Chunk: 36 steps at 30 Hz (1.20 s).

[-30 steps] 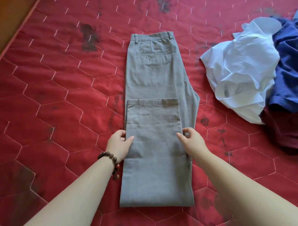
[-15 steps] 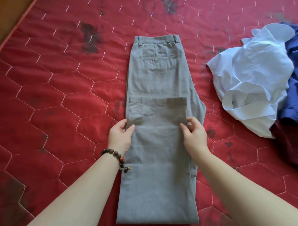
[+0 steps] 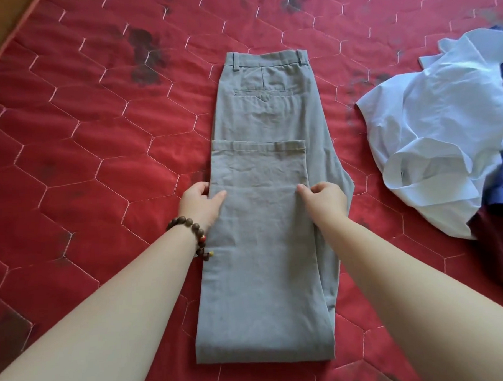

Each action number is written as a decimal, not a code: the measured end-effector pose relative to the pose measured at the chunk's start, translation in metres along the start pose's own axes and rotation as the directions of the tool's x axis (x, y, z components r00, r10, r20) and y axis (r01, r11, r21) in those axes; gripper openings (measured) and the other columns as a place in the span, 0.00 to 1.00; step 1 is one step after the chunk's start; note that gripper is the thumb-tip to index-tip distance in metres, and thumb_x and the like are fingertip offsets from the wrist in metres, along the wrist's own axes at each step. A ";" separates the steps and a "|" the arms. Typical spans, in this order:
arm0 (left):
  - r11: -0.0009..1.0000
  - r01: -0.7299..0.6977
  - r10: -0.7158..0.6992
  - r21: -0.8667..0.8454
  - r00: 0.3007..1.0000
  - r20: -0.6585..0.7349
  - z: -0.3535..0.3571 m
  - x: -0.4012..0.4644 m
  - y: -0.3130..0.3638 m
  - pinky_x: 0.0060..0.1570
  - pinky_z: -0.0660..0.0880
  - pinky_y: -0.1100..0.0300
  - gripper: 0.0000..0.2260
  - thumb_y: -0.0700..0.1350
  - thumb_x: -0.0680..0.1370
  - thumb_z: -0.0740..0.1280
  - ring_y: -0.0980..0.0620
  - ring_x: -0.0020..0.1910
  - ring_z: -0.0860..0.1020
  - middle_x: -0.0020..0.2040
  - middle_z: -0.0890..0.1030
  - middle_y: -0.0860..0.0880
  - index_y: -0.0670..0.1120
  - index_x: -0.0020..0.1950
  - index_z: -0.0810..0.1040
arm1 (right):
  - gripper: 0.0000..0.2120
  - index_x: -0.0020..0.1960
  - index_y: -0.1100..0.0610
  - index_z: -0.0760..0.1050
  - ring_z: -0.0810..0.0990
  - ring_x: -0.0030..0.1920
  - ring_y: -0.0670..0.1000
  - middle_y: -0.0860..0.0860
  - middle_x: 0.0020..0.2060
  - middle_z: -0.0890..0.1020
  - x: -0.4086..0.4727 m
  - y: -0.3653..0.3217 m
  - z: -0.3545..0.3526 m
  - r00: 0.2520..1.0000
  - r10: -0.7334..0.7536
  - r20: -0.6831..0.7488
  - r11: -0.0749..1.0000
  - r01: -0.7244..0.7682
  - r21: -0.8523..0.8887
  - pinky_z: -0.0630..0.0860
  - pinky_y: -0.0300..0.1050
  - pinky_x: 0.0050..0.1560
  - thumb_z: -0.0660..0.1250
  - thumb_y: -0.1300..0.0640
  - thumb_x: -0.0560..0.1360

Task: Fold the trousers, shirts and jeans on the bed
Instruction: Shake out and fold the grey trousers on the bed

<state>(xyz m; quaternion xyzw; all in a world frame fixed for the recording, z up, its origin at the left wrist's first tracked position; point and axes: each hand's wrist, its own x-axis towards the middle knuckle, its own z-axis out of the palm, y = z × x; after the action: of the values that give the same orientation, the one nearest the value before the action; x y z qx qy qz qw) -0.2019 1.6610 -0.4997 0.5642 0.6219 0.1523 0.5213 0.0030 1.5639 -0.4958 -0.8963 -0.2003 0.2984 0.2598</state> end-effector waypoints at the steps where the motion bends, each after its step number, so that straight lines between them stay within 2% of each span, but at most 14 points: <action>1: 1.000 0.028 -0.029 0.009 0.999 0.027 -0.004 -0.002 -0.002 0.49 0.80 0.49 0.03 0.47 0.75 0.70 0.48 0.43 0.83 0.42 0.84 0.48 0.48 0.45 0.80 | 0.15 0.38 0.58 0.75 0.77 0.44 0.54 0.51 0.33 0.77 -0.004 0.003 -0.003 1.000 0.016 0.024 1.000 -0.016 0.013 0.72 0.45 0.44 0.68 0.46 0.75; 3: 0.993 0.117 -0.111 -0.036 0.986 0.121 -0.012 -0.010 -0.009 0.52 0.79 0.45 0.06 0.48 0.75 0.70 0.45 0.46 0.83 0.44 0.85 0.45 0.45 0.45 0.82 | 0.19 0.36 0.59 0.74 0.77 0.38 0.54 0.51 0.29 0.74 -0.017 0.009 -0.013 0.993 0.049 0.109 0.997 -0.056 0.055 0.79 0.53 0.47 0.69 0.44 0.74; 5: 0.963 0.242 -0.211 -0.117 0.950 0.231 -0.021 -0.024 -0.018 0.49 0.80 0.45 0.08 0.46 0.76 0.70 0.44 0.47 0.83 0.48 0.84 0.41 0.42 0.47 0.82 | 0.20 0.38 0.60 0.74 0.77 0.36 0.55 0.56 0.32 0.73 -0.033 0.018 -0.022 0.970 0.086 0.228 0.989 -0.111 0.096 0.82 0.56 0.43 0.70 0.42 0.72; 7: 0.926 0.348 -0.287 -0.149 0.902 0.323 -0.026 -0.044 -0.030 0.39 0.82 0.53 0.07 0.44 0.77 0.68 0.48 0.42 0.84 0.49 0.84 0.40 0.40 0.49 0.81 | 0.21 0.37 0.60 0.73 0.80 0.38 0.55 0.58 0.36 0.75 -0.053 0.031 -0.029 0.928 0.136 0.348 0.972 -0.193 0.134 0.82 0.52 0.39 0.71 0.42 0.72; 10: 0.883 0.444 -0.359 -0.151 0.847 0.393 -0.031 -0.080 -0.048 0.33 0.79 0.58 0.07 0.43 0.79 0.66 0.50 0.38 0.84 0.45 0.85 0.43 0.41 0.50 0.80 | 0.17 0.35 0.57 0.75 0.80 0.28 0.49 0.51 0.29 0.79 -0.085 0.056 -0.040 0.856 0.177 0.487 0.945 -0.286 0.159 0.77 0.42 0.29 0.72 0.44 0.72; 15: 0.829 0.529 -0.413 -0.181 0.798 0.440 -0.037 -0.132 -0.083 0.34 0.79 0.58 0.06 0.42 0.79 0.65 0.50 0.39 0.84 0.42 0.85 0.45 0.41 0.50 0.80 | 0.13 0.50 0.60 0.81 0.83 0.37 0.51 0.52 0.38 0.85 -0.135 0.101 -0.046 0.733 0.217 0.645 0.916 -0.381 0.125 0.81 0.46 0.40 0.73 0.51 0.72; 17: 0.848 0.502 -0.389 -0.167 0.805 0.447 -0.038 -0.145 -0.092 0.34 0.79 0.58 0.05 0.40 0.78 0.66 0.51 0.39 0.84 0.44 0.85 0.44 0.39 0.49 0.80 | 0.11 0.52 0.60 0.81 0.83 0.42 0.51 0.54 0.43 0.86 -0.150 0.111 -0.045 0.737 0.204 0.644 0.920 -0.369 0.132 0.81 0.48 0.46 0.73 0.56 0.72; 19: 0.893 0.426 -0.335 -0.147 0.846 0.416 -0.037 -0.151 -0.099 0.41 0.81 0.53 0.04 0.38 0.78 0.66 0.49 0.43 0.84 0.48 0.84 0.41 0.40 0.49 0.80 | 0.09 0.51 0.60 0.82 0.83 0.44 0.52 0.55 0.45 0.85 -0.157 0.114 -0.044 0.785 0.163 0.598 0.944 -0.301 0.137 0.79 0.49 0.49 0.73 0.59 0.72; 22: 0.970 0.239 -0.212 -0.039 0.914 0.345 -0.033 -0.156 -0.103 0.55 0.77 0.43 0.04 0.40 0.78 0.66 0.43 0.50 0.82 0.49 0.84 0.42 0.44 0.49 0.81 | 0.02 0.44 0.57 0.82 0.79 0.37 0.49 0.53 0.39 0.83 -0.165 0.119 -0.041 0.893 0.080 0.444 0.985 -0.138 0.099 0.74 0.44 0.39 0.73 0.58 0.72; 25: 0.987 0.139 -0.157 0.079 0.934 0.320 -0.027 -0.159 -0.109 0.54 0.77 0.43 0.05 0.41 0.77 0.68 0.41 0.49 0.82 0.46 0.84 0.41 0.41 0.50 0.81 | 0.05 0.43 0.59 0.81 0.77 0.36 0.50 0.54 0.37 0.82 -0.175 0.132 -0.031 0.943 0.067 0.327 0.998 -0.070 -0.002 0.70 0.44 0.37 0.72 0.57 0.72; 28: 0.975 0.067 -0.120 0.214 0.962 0.245 -0.022 -0.161 -0.109 0.44 0.76 0.50 0.08 0.45 0.76 0.69 0.46 0.40 0.80 0.41 0.84 0.39 0.40 0.45 0.80 | 0.07 0.45 0.60 0.81 0.80 0.41 0.56 0.56 0.39 0.84 -0.180 0.136 -0.024 0.963 0.094 0.253 0.993 -0.072 -0.097 0.72 0.46 0.40 0.71 0.56 0.72; 30: 0.961 0.056 -0.118 0.272 0.969 0.217 -0.022 -0.161 -0.105 0.41 0.75 0.52 0.10 0.46 0.75 0.69 0.46 0.38 0.79 0.41 0.83 0.39 0.39 0.44 0.80 | 0.09 0.43 0.61 0.80 0.80 0.39 0.56 0.55 0.37 0.83 -0.178 0.134 -0.024 0.960 0.112 0.256 0.987 -0.079 -0.139 0.71 0.46 0.39 0.72 0.55 0.72; 32: 0.967 0.099 -0.155 0.235 0.960 0.233 -0.023 -0.159 -0.101 0.47 0.76 0.51 0.08 0.46 0.74 0.70 0.45 0.43 0.82 0.43 0.84 0.42 0.41 0.45 0.82 | 0.09 0.40 0.60 0.80 0.77 0.34 0.52 0.53 0.34 0.81 -0.174 0.132 -0.027 0.943 0.147 0.299 0.985 -0.111 -0.134 0.71 0.45 0.36 0.73 0.54 0.71; 36: 0.984 0.169 -0.177 0.058 0.962 0.207 -0.021 -0.148 -0.085 0.52 0.78 0.43 0.09 0.45 0.74 0.71 0.39 0.48 0.82 0.46 0.84 0.38 0.39 0.45 0.82 | 0.07 0.43 0.57 0.81 0.79 0.36 0.52 0.51 0.36 0.82 -0.153 0.114 -0.032 0.945 0.107 0.310 0.987 -0.138 0.078 0.74 0.47 0.38 0.74 0.54 0.71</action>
<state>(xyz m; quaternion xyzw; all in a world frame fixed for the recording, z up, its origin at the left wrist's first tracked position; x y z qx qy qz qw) -0.2924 1.5151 -0.4865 0.5310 0.6129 0.0330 0.5842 -0.0665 1.3845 -0.4750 -0.8362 -0.1669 0.4582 0.2508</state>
